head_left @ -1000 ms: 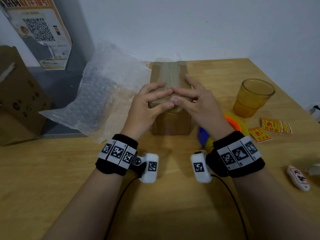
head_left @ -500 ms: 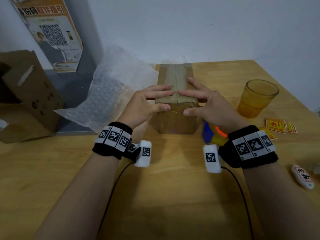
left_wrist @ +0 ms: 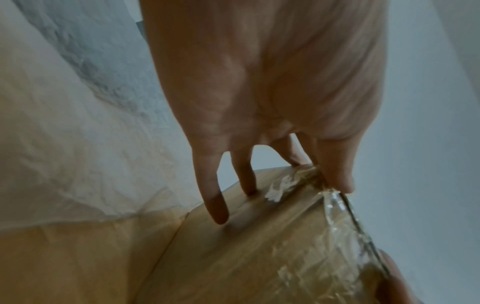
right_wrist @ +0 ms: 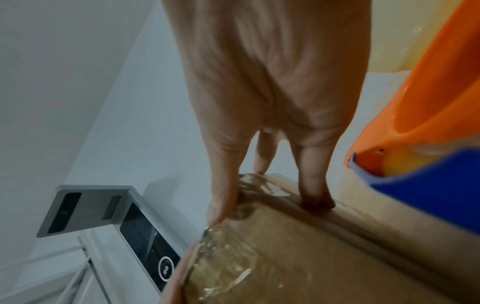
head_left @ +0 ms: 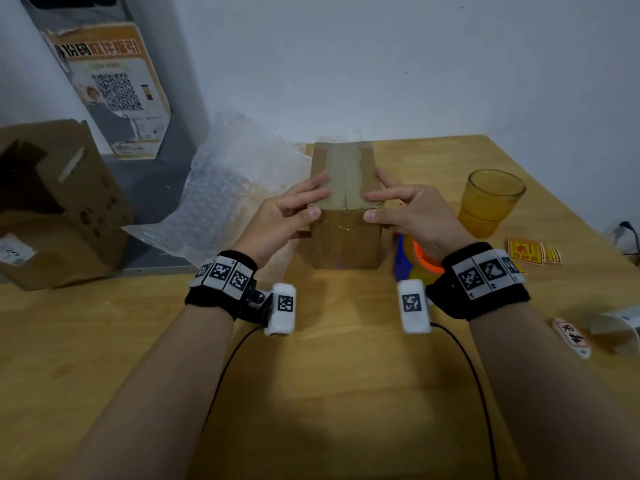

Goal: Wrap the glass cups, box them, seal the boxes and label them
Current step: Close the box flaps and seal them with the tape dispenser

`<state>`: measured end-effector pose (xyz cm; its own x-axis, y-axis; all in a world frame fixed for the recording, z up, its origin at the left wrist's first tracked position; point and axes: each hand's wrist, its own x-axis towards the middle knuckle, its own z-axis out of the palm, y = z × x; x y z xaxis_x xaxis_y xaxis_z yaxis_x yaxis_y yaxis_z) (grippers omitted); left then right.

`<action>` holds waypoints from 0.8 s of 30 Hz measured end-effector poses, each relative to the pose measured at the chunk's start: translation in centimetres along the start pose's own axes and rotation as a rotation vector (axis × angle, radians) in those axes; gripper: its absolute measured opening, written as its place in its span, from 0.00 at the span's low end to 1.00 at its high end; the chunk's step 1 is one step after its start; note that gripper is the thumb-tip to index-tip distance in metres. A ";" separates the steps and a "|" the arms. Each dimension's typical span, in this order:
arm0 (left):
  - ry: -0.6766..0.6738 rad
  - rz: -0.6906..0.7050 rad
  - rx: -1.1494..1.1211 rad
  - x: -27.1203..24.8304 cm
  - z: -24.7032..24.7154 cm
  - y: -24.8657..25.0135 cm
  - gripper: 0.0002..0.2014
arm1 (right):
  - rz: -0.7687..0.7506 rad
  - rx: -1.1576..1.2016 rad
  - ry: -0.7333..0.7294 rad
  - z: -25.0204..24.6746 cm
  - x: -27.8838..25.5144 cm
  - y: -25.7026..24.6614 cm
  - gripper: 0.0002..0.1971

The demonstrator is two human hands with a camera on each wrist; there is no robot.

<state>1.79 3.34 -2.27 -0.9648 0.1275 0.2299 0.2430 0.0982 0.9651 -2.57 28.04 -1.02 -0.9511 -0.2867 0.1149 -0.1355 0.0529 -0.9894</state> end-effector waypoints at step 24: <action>0.249 -0.136 0.210 0.3 1.7 7.3 0.29 | 0.245 0.194 0.087 2.7 -2.4 -6.7 0.46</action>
<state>3.47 5.75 4.66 -0.9785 -0.1426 0.1493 0.1007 0.3021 0.9480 1.39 25.81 5.10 -0.9702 -0.2043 -0.1300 0.1481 -0.0756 -0.9861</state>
